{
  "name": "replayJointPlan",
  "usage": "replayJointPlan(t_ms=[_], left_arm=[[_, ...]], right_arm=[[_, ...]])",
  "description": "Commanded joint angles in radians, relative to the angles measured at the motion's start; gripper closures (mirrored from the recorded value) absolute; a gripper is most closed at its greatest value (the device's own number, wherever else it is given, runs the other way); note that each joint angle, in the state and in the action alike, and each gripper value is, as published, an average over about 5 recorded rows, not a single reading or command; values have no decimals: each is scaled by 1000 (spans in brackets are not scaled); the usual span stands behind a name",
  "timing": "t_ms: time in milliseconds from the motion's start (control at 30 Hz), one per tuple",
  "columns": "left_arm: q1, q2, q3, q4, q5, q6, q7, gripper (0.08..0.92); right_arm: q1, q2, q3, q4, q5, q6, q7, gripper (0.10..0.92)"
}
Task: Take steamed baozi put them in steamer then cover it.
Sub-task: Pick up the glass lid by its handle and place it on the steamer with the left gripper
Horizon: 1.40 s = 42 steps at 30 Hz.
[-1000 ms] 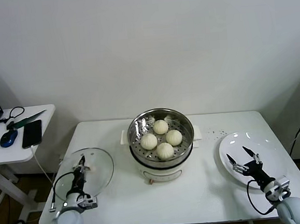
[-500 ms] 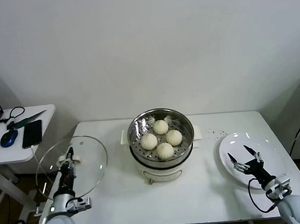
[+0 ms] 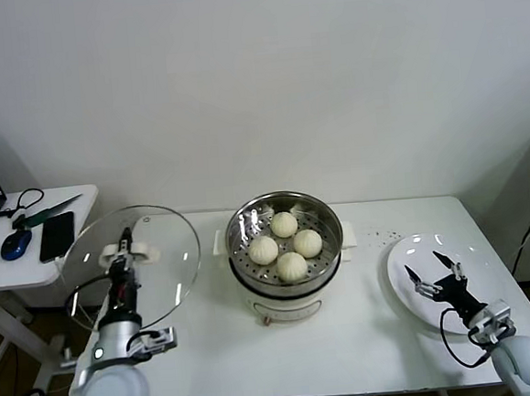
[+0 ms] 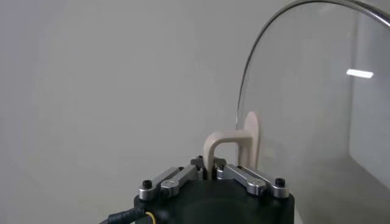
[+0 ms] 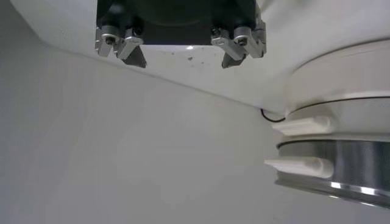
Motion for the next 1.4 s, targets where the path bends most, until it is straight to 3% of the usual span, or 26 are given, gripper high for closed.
replayJointPlan(t_ms=[33,133,367,600,867,1400], left_arm=[[-339,-25,378,-10,168,205,317,847],[-396,-108,429,54,225,205,361,847],[-496,-317,541,205,290,205,372,847],[-543,-446,583,330,323,205,371,847],[-565,-498,603,420,337,205,381,847],[-575,-521,598,506,307,205,349,847]], right_arm=[[32,-1,-10,-16,-16,0,7,203],[33,-2,-6,-23,-16,3,6,203],[28,-1,10,-36,-19,10,2,203],[12,4,26,-33,-25,15,1,203],[-6,6,46,-26,-31,18,1,203],[-10,19,52,-25,-53,23,0,203]])
